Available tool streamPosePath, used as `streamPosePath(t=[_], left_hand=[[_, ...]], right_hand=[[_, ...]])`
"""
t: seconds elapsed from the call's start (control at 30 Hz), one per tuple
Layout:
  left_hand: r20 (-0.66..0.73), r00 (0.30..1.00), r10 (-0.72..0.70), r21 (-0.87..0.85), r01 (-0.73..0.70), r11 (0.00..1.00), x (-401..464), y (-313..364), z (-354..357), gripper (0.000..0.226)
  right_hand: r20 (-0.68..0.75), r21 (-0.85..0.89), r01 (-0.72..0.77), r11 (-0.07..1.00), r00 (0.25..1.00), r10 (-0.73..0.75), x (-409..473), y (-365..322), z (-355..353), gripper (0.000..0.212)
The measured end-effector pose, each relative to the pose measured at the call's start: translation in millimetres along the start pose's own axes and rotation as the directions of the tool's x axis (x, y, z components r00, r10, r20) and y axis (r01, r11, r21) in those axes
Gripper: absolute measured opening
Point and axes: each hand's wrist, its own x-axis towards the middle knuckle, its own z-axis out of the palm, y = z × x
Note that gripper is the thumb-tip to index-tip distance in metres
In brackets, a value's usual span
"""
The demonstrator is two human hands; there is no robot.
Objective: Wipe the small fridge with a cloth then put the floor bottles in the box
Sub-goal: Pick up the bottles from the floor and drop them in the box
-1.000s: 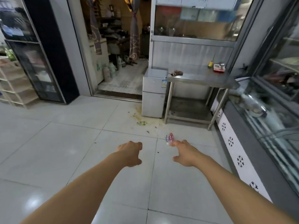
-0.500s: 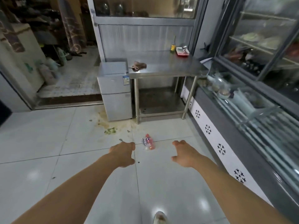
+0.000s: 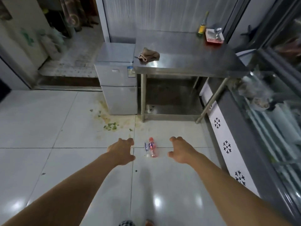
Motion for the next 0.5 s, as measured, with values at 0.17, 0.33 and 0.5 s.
streamPosePath(t=[0.17,0.33,0.5], left_hand=[[0.017,0.999,-0.041,-0.077,0.042,0.996,78,-2,-3,0.056],[0.045,0.997,-0.060,-0.178,0.067,0.982,160,-4,12,0.056],[0.138,0.986,-0.094,-0.240,0.125,0.963,233,-7,39,0.057]], right_hand=[[0.078,-0.002,0.006,1.000,0.997,-0.006,77,5,-9,0.057],[0.124,0.039,-0.009,0.999,0.992,0.004,155,20,-6,0.061],[0.179,0.043,-0.045,0.998,0.983,0.037,235,45,16,0.063]])
